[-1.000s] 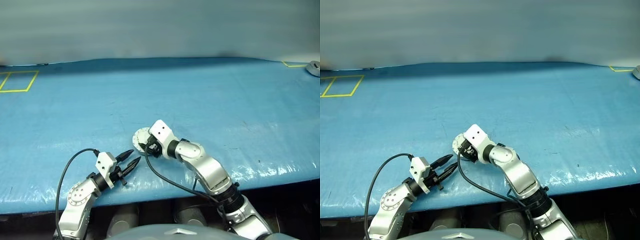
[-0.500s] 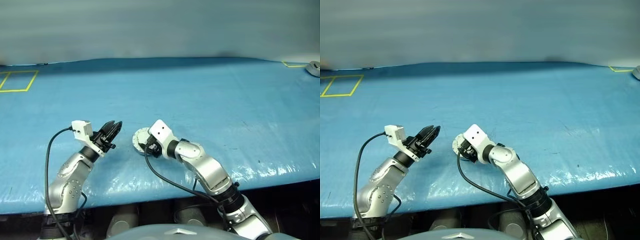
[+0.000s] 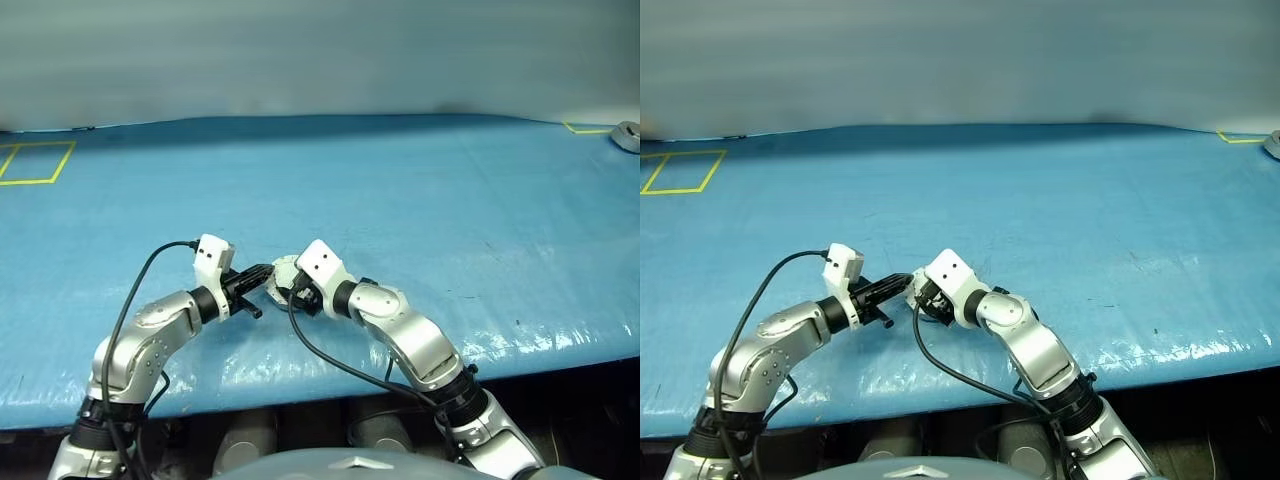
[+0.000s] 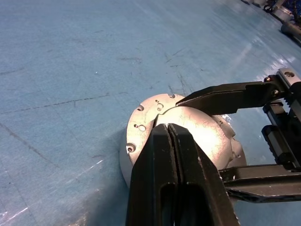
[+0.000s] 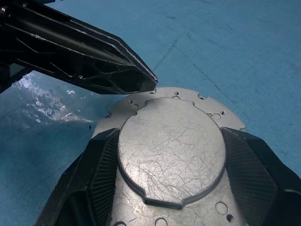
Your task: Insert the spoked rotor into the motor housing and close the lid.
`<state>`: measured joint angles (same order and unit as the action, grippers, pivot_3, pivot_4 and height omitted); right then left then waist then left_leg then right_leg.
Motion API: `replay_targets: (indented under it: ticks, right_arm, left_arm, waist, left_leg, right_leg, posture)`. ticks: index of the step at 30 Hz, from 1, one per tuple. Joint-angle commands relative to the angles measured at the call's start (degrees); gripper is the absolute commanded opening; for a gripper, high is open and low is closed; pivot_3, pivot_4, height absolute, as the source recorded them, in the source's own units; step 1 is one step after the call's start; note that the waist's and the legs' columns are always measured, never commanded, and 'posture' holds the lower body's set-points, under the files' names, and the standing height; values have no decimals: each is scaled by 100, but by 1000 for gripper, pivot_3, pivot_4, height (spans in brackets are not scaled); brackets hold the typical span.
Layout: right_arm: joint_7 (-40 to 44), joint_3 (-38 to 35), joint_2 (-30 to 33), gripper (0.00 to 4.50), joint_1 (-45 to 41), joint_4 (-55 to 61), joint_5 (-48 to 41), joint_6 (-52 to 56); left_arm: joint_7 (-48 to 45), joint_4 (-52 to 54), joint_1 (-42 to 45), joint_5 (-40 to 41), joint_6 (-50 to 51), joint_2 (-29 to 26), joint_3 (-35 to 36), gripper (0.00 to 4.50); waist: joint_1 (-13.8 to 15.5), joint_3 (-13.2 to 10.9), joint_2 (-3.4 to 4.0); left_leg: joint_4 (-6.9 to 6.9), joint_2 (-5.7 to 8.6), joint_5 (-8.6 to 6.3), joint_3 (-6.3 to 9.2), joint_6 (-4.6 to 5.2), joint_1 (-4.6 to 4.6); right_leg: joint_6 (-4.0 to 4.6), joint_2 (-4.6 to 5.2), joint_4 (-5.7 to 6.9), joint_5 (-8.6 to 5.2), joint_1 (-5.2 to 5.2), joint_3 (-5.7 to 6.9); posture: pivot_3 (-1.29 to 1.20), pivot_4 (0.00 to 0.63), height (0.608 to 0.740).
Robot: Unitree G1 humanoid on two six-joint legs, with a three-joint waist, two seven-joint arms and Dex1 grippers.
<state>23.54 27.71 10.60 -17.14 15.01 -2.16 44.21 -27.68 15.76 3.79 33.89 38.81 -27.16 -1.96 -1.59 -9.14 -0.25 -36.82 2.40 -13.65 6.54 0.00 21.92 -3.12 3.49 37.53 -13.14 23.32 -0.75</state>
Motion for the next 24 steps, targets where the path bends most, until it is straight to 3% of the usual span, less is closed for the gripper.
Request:
replay_targets:
  ticks: [1,24]
  right_arm:
    - [-192,-17,123,3035,162,-404,212,264]
    - [-274,42,120,3035,267,-342,209,343]
  left_arm:
    - [24,69,31,-161,33,3,18,29]
    - [-500,250,22,-157,598,52,-353,29]
  waist:
    - [2,0,0]
    - [9,18,-12]
  left_leg:
    - [1,0,0,0,0,0]
    - [87,-1,25,5,-19,-11]
  right_leg:
    - [0,1,0,0,0,0]
    - [-5,3,-61,6,-5,3]
  posture:
    - [0,150,740]
    - [0,150,740]
